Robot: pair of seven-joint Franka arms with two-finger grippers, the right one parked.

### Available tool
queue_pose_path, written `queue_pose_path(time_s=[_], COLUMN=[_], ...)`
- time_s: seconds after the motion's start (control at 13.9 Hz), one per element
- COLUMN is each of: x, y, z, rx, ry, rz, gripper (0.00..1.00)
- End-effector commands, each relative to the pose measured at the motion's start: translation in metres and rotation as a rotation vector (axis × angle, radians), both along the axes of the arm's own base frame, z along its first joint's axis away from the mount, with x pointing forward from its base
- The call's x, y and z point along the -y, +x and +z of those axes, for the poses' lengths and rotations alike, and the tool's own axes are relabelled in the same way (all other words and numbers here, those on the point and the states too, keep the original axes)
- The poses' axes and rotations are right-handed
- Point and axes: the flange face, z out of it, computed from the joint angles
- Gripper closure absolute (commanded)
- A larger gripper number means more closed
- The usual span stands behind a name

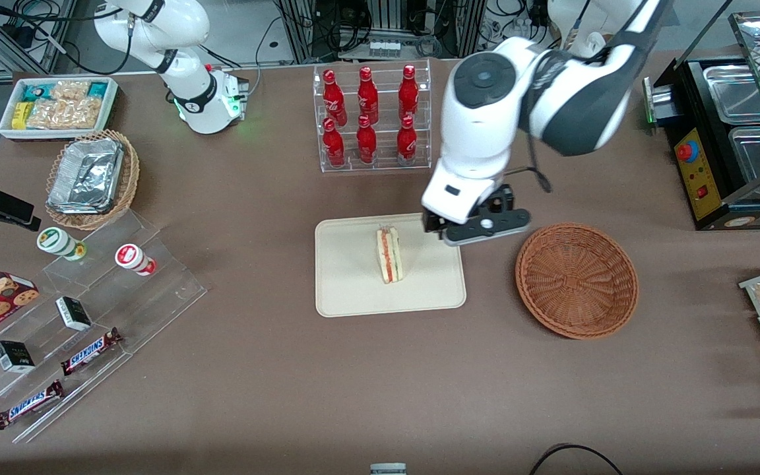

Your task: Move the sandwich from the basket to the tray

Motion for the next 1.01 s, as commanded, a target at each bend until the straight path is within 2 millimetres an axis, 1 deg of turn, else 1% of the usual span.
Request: queue_pose_path(time_s=[0.0,0.07,0.22,0.29,0.43,0.58,0.72,0.86,0.94], x=[-0.057,-0.077,-0.125,-0.144,-0.18,-0.226,-0.252,-0.269,-0.271], y=[0.003,0.007,0.015,0.018,0.019,0.025,0.026,0.029,0.029], z=[0.035,0.044,0.059,0.063,0.067,0.067,0.073,0.076,0.078], rx=[-0.042,-0.052,-0.082,-0.093,-0.138,-0.175,-0.172,-0.168,-0.168], ry=[-0.006,-0.009,-0.032,-0.03,-0.006,0.007,-0.001,0.0,0.001], rz=[-0.046,-0.064,-0.105,-0.129,-0.156,-0.173,-0.207,-0.22,-0.256], gripper=[0.0,0.0,0.0,0.0,0.0,0.0,0.0,0.0,0.0])
